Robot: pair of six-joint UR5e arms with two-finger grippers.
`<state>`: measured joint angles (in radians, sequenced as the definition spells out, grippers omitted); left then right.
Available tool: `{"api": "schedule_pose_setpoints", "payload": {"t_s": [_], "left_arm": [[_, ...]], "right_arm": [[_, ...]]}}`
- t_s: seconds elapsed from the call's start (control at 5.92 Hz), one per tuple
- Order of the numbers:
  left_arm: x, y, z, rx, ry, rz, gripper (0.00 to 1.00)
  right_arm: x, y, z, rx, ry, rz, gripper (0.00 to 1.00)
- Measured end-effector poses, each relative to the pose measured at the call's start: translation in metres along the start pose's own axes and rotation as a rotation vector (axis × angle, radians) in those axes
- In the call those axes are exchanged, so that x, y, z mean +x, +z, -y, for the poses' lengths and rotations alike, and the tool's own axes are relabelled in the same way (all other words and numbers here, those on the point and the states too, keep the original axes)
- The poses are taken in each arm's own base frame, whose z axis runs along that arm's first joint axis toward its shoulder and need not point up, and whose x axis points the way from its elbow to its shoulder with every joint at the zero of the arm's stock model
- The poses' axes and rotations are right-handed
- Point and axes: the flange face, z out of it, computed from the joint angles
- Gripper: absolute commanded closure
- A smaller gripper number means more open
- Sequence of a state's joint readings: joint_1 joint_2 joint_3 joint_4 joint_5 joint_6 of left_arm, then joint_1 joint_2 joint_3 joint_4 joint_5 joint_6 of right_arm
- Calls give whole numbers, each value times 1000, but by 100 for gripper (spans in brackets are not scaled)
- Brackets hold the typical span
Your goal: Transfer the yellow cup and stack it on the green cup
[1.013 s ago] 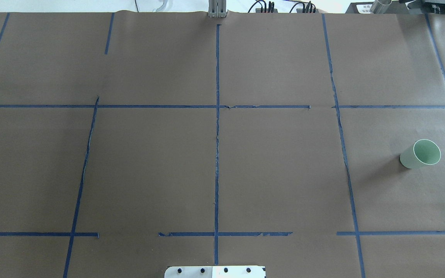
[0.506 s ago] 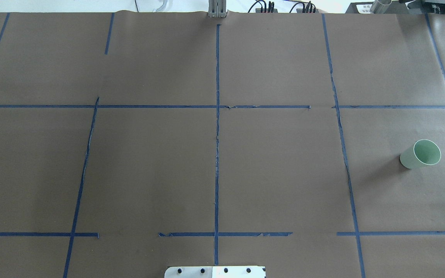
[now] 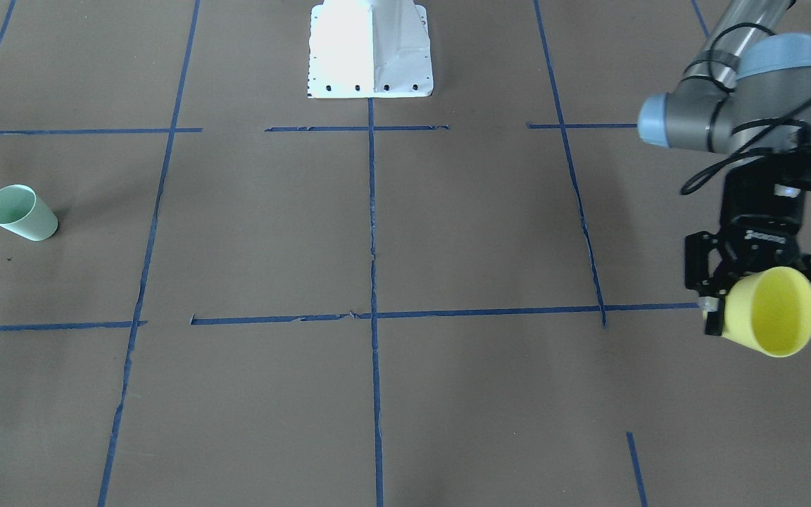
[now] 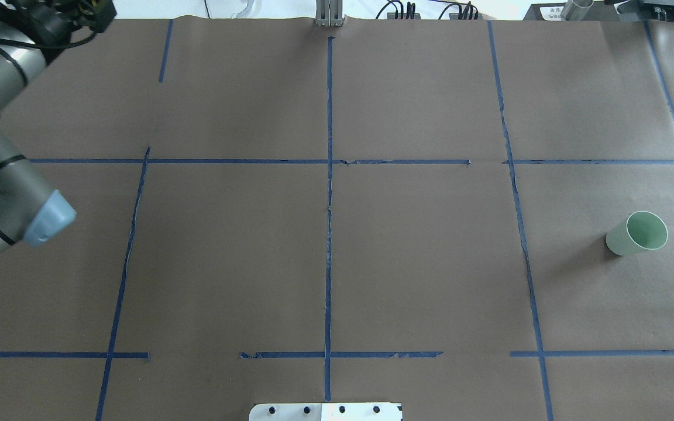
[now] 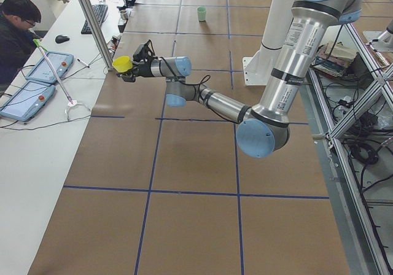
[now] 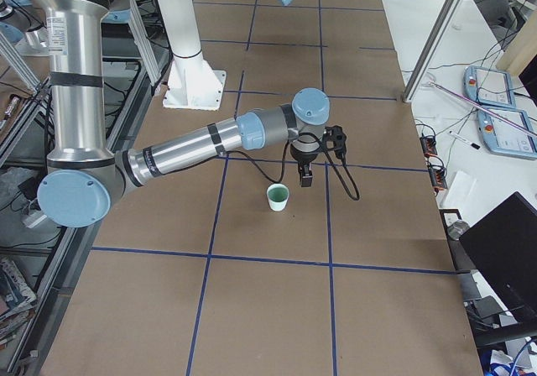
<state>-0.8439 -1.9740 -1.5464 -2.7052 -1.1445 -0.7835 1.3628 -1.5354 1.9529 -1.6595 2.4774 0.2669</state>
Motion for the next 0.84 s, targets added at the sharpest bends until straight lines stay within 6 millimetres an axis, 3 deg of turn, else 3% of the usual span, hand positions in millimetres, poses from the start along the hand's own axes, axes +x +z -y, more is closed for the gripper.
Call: {"api": "schedule_pose_setpoints", "payload": {"t_s": [0.17,0.34,0.51,0.84], "left_arm": [[81,0,-14,33,10,50,48],[142,-8,-27,58,10,89,48],[195,-18,-38,72,0,139,48],[267,-30,-65,68,-60,208,48]], "right_arm": [[-40,3,20,2,28,17,0],[-82,9,37,-3,50,32,0],[-128,16,55,-10,79,49,0],[-207,18,96,-27,143,38,0]]}}
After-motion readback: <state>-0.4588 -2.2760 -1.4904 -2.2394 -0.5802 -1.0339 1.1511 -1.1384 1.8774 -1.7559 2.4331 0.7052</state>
